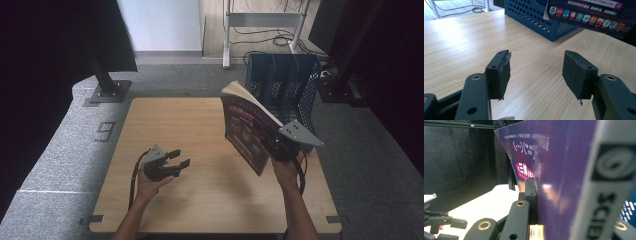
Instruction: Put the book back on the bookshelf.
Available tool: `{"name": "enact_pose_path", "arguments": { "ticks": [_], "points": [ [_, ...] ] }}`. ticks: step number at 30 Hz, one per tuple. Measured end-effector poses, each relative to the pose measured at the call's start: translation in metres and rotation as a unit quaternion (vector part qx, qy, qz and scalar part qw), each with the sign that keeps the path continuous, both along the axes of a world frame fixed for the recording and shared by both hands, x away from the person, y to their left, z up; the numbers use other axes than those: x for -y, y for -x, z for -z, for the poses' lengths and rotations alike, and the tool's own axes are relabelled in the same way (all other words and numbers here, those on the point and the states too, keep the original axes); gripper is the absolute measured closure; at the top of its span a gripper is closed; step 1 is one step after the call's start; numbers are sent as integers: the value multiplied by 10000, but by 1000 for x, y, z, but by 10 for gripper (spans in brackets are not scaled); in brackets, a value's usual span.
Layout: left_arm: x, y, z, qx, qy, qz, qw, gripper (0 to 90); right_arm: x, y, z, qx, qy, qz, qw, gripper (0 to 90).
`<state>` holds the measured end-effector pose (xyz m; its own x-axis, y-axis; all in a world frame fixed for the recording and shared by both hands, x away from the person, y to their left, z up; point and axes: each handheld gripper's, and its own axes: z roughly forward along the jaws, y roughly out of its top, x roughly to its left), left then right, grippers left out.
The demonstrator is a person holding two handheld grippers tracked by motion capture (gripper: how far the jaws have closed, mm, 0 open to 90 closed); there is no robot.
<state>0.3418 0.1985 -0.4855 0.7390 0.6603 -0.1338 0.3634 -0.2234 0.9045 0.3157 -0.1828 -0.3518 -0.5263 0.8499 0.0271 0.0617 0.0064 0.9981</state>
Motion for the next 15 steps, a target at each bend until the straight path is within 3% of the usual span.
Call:
{"name": "enact_pose_path", "arguments": {
  "ticks": [15],
  "points": [
    [1, 0, 0, -16, -1, 11, 10000, 393, 11, -1, -11, 75, -17, 186, 9998, 819]
  ]
}}
